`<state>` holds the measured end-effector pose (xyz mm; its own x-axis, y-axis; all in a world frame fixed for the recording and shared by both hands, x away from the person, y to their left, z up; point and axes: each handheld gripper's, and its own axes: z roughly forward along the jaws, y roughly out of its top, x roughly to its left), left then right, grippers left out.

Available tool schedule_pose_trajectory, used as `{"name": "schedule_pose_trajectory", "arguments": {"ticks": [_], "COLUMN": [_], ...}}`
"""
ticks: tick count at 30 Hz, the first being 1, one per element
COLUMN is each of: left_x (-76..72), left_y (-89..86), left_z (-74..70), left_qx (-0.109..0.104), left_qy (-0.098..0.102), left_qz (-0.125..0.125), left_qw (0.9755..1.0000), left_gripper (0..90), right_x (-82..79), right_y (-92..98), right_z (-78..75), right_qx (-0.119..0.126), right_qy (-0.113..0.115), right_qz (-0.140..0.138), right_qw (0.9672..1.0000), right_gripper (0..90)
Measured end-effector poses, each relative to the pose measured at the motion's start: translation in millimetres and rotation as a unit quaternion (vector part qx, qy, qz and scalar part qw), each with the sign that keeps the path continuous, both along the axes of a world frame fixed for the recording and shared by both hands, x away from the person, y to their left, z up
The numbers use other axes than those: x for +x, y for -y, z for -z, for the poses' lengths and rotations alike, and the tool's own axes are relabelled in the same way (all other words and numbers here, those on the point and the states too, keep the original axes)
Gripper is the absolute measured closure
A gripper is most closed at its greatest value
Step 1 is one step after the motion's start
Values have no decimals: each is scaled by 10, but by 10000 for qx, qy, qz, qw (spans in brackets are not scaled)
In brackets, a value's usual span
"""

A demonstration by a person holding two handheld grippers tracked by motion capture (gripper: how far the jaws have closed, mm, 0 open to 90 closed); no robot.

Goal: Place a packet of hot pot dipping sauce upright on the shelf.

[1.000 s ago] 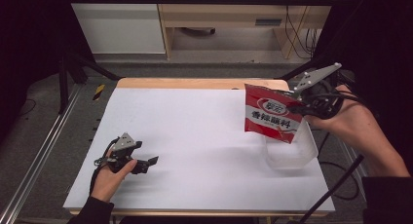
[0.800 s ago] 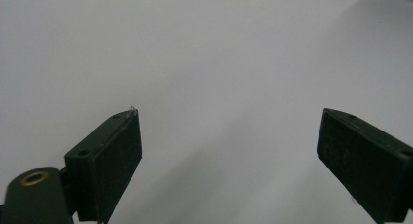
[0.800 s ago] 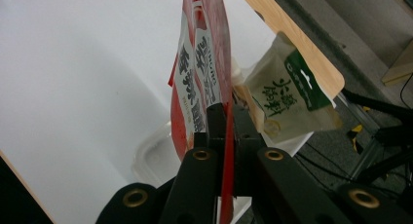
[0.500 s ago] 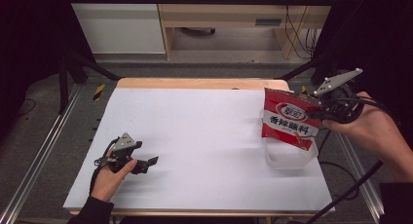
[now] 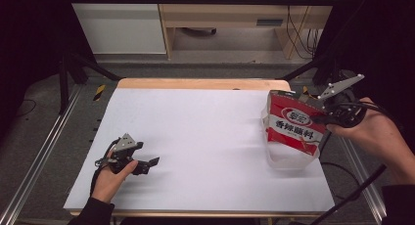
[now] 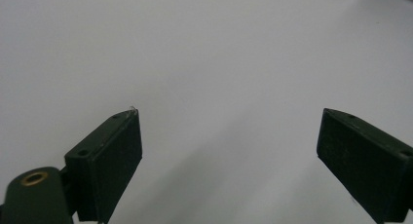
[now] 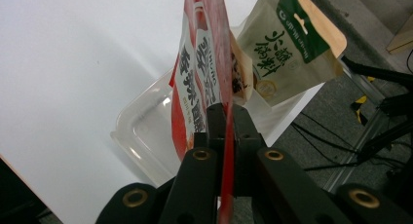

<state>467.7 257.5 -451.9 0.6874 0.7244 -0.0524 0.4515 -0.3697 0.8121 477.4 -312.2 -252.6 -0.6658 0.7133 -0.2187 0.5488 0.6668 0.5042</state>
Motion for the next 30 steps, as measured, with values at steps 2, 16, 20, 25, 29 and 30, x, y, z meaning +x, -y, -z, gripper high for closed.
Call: {"name": "schedule_pose_trajectory", "arguments": {"ticks": [2,16,20,25,29,30], "left_x": [0,1,-1,-1,-1,-1], "left_y": [1,5,15,20,14,13], "left_z": [0,6,9,12,10,9], "left_qx": [2,8,36,42,44,42], "left_qy": [0,-17,-13,-24,-23,-23], "left_qz": [4,15,43,52,45,45], "left_qw": [10000,10000,10000,10000,10000,10000], "left_gripper": [93,93,93,93,93,93], "right_x": [15,70,53,38,27,26], "right_y": [3,47,76,132,150,159], "right_z": [43,309,319,344,358,361], "right_qx": [1,137,144,79,53,33], "right_qy": [-21,-189,-224,-311,-354,-345], "right_qz": [-4,89,85,119,160,138], "right_qw": [10000,9997,9996,9994,9992,9993], "right_gripper": [900,899,897,893,870,871]}}
